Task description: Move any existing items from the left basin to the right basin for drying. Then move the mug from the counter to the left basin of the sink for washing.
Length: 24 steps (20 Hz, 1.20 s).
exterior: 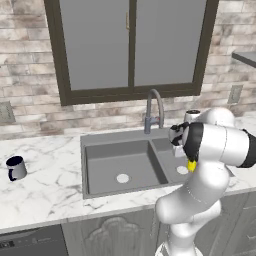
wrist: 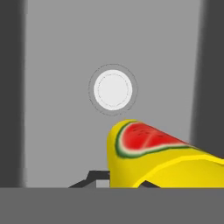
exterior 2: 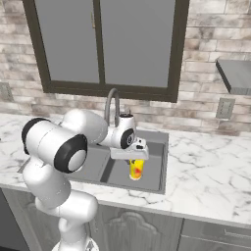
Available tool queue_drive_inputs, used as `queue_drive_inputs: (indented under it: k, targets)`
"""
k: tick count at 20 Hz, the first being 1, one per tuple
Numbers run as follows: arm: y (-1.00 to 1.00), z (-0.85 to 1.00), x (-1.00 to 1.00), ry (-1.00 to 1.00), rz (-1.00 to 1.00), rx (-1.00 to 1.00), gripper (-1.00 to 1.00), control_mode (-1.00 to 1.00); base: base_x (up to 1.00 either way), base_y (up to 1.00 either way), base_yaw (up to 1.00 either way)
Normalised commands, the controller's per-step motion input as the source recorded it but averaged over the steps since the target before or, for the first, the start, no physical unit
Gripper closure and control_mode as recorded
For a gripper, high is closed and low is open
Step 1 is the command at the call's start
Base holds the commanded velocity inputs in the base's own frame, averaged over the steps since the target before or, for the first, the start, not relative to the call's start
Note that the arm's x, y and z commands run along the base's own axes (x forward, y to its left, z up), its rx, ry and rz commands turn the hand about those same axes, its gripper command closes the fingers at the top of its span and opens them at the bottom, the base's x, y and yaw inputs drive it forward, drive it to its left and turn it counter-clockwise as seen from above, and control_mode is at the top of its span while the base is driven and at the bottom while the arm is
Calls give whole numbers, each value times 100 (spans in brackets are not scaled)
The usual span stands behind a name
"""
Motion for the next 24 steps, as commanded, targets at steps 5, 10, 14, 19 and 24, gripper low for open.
queue_drive_inputs:
  k: [5, 10, 14, 19, 24]
  targets:
    - [-4, -32, 8, 0, 1, 0, 100, -100, 0, 0, 0]
    - [-5, -31, 8, 0, 1, 0, 100, -100, 0, 0, 0]
    - [-5, -29, 10, 0, 1, 0, 100, -100, 0, 0, 0]
    - [-1, -22, 12, 1, 1, 1, 100, -100, 0, 0, 0]
    - [0, -21, 10, 1, 1, 2, 100, -100, 0, 0, 0]
